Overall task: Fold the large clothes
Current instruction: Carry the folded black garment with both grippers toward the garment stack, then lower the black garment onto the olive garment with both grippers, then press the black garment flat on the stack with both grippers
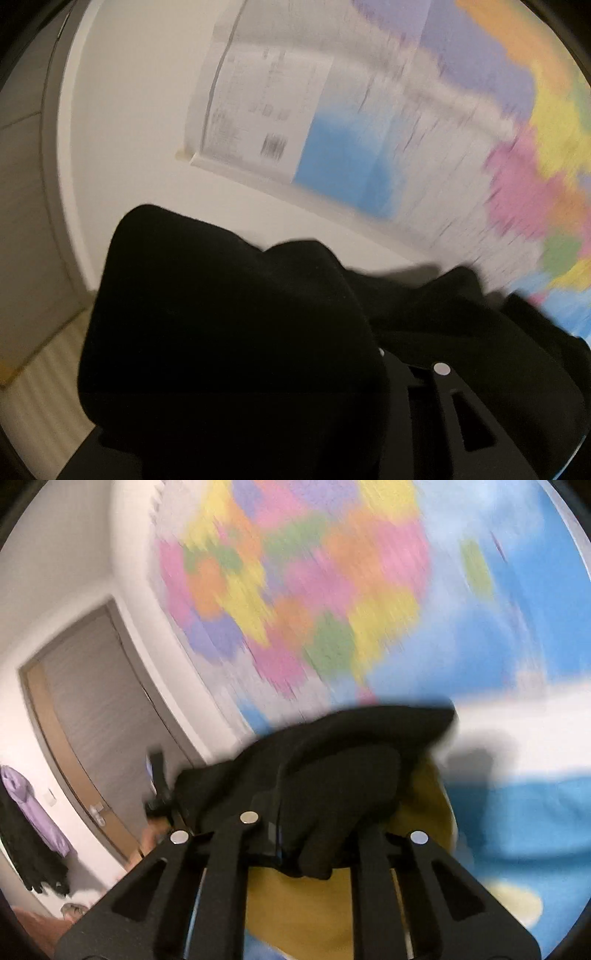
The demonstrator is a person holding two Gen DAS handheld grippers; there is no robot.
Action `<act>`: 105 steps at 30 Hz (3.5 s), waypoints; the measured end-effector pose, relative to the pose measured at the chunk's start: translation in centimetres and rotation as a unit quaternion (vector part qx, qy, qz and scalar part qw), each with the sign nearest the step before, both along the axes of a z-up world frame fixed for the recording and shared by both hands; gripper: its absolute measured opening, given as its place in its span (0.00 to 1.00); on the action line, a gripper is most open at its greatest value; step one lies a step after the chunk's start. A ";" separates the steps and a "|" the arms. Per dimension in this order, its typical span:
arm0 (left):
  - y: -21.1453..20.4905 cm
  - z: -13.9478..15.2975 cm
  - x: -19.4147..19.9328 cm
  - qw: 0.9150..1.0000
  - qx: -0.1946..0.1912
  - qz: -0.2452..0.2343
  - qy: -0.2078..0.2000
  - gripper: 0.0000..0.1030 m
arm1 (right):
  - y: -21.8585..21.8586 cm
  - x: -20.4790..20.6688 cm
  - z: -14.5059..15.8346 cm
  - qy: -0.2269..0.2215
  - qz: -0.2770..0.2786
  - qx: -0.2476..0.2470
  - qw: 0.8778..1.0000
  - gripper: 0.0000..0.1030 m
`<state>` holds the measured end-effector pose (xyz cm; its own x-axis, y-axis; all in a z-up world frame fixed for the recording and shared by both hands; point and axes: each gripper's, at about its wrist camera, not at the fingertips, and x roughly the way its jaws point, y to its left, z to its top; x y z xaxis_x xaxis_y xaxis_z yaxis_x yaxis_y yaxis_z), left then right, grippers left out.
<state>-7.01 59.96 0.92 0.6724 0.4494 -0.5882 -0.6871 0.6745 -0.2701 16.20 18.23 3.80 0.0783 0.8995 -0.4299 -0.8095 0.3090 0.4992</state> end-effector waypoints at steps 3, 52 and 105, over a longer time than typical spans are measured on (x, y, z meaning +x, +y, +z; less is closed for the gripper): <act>1.5 -3.2 0.1 0.998 -0.051 0.010 0.034 0.50 | 0.4 -0.4 -2.8 0.014 0.012 -0.065 0.998 0.27; -13.8 4.6 3.6 0.989 0.123 -0.058 0.052 0.71 | 8.1 -2.0 3.0 -0.135 -0.008 -0.102 0.986 0.49; -16.1 0.3 3.1 0.991 0.104 -0.050 0.067 0.80 | -0.5 -8.3 0.9 -0.253 0.075 -0.149 0.953 0.07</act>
